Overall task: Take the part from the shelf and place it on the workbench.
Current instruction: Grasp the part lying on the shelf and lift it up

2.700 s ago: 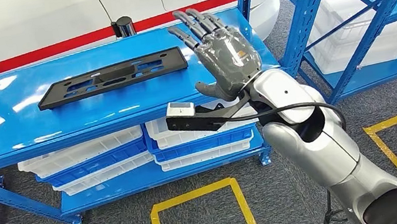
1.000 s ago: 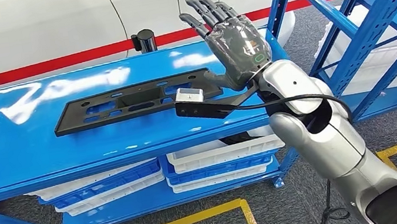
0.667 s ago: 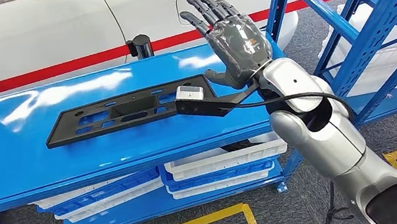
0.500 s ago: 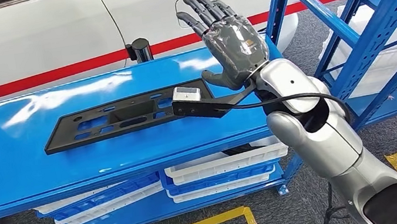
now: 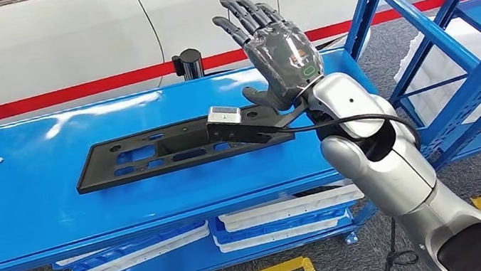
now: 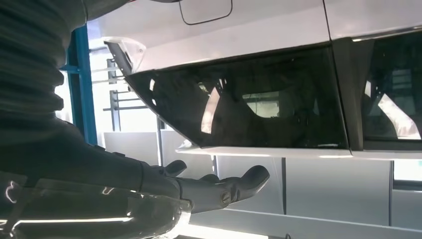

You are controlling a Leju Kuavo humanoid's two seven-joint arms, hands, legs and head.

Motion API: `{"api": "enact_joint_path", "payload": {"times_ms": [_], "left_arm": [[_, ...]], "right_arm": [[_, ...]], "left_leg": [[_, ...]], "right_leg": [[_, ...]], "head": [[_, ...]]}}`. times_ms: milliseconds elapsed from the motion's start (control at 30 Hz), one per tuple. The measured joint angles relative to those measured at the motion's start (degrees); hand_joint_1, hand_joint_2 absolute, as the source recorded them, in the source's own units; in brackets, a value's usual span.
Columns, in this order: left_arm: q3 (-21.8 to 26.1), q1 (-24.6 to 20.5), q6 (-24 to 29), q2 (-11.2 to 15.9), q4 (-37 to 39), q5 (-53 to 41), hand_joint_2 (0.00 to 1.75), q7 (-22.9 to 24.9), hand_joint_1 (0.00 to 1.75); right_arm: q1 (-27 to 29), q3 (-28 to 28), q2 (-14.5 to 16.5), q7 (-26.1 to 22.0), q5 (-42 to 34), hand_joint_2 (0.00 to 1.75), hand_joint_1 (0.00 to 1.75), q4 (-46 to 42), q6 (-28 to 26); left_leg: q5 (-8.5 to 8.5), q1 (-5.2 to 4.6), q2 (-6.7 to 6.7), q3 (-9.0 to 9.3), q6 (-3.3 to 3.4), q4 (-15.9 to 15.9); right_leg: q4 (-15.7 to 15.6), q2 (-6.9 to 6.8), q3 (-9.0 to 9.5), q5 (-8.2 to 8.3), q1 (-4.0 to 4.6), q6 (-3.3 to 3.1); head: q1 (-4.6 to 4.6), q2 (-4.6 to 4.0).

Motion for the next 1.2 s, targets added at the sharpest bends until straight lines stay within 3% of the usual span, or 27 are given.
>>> {"api": "enact_joint_path", "payload": {"times_ms": [33, 100, 133, 200, 300, 500, 633, 900, 1200], "left_arm": [[0.0, 0.0, 0.0, 0.0, 0.0, 0.0, 0.0, 0.0, 0.0], [0.0, 0.1, 0.0, 0.0, 0.0, 0.0, 0.0, 0.0, 0.0], [0.0, 0.1, 0.0, 0.0, 0.0, 0.0, 0.0, 0.0, 0.0], [0.0, 0.1, 0.1, 0.0, 0.1, 0.0, 0.0, -0.1, 0.0], [0.0, 0.1, 0.1, -0.1, 0.2, -0.1, 0.0, -0.5, 0.0], [-0.3, 0.1, 0.9, -0.1, 0.4, -0.6, 0.0, -0.5, 0.0], [-1.0, -0.1, 2.7, -0.1, 0.8, -1.3, 0.0, 0.4, 0.0], [-1.4, -1.3, 6.5, -0.4, 1.2, -1.0, 0.0, 2.2, 0.0], [-1.5, -1.9, 7.2, -1.5, 1.4, -0.4, 0.0, 2.5, 0.0]], "right_arm": [[0.1, 0.0, 0.0, 0.0, 0.0, 1.75, 0.0, 0.1, 0.0], [0.1, 0.0, 0.0, 0.0, 0.0, 1.75, 0.0, 0.1, 0.0], [0.1, 0.0, -0.1, -0.1, 0.0, 1.75, 0.0, 0.1, -0.1], [0.2, 0.0, 0.0, -0.3, 0.0, 1.75, 0.0, 0.1, -0.2], [0.6, 0.1, 0.0, -0.9, -0.4, 1.75, 0.0, 0.0, -0.1], [3.3, 1.6, 0.0, -2.1, -1.9, 1.75, 0.0, -1.3, 0.6], [6.0, 4.7, -0.4, -2.0, -4.1, 1.75, 0.0, -4.4, 2.0], [10.5, 14.4, -1.3, -1.4, -6.4, 1.75, 0.0, -8.5, 2.9], [10.8, 20.1, 1.2, -0.8, -7.1, 1.75, 0.0, -5.1, 1.0]], "left_leg": [[-0.34, -0.09, -0.09, 0.46, -0.01, 0.0], [-1.07, -0.23, -0.28, 1.46, -0.23, 0.0], [-1.46, -0.39, -0.38, 1.83, -0.44, 0.1], [-2.08, -0.74, -0.52, 2.13, -0.5, 0.3], [-2.37, -0.66, -0.46, 2.32, -0.2, 0.1], [-2.53, -0.5, -0.36, 2.7, -0.59, -0.5], [-2.6, -0.39, -0.33, 2.77, -1.03, -0.6], [-2.59, -0.48, -0.22, 2.84, -1.17, -0.6], [-2.59, -0.57, -0.2, 2.89, -1.16, -0.6]], "right_leg": [[-1.8, 0.0, 0.14, 1.57, 0.06, 0.33], [-10.2, -0.03, 3.16, 6.08, 0.28, 0.72], [-14.0, -0.02, 4.82, 7.85, 0.52, 0.6], [-17.5, 0.03, 6.48, 9.34, 0.57, 0.11], [-17.6, 0.19, 6.62, 9.31, 0.64, -0.16], [-17.5, 0.28, 6.65, 8.9, 0.91, -0.77], [-17.5, 0.28, 6.69, 8.83, 1.01, -0.87], [-17.5, 0.28, 6.8, 8.83, 0.92, -0.88], [-17.5, 0.28, 6.88, 8.83, 0.82, -0.88]], "head": [[0.0, 0.0], [0.02, 0.0], [0.02, 0.01], [-0.04, 0.01], [-0.12, 0.0], [-0.12, 0.0], [-0.11, 0.0], [-0.11, 0.0], [-0.11, 0.0]]}}
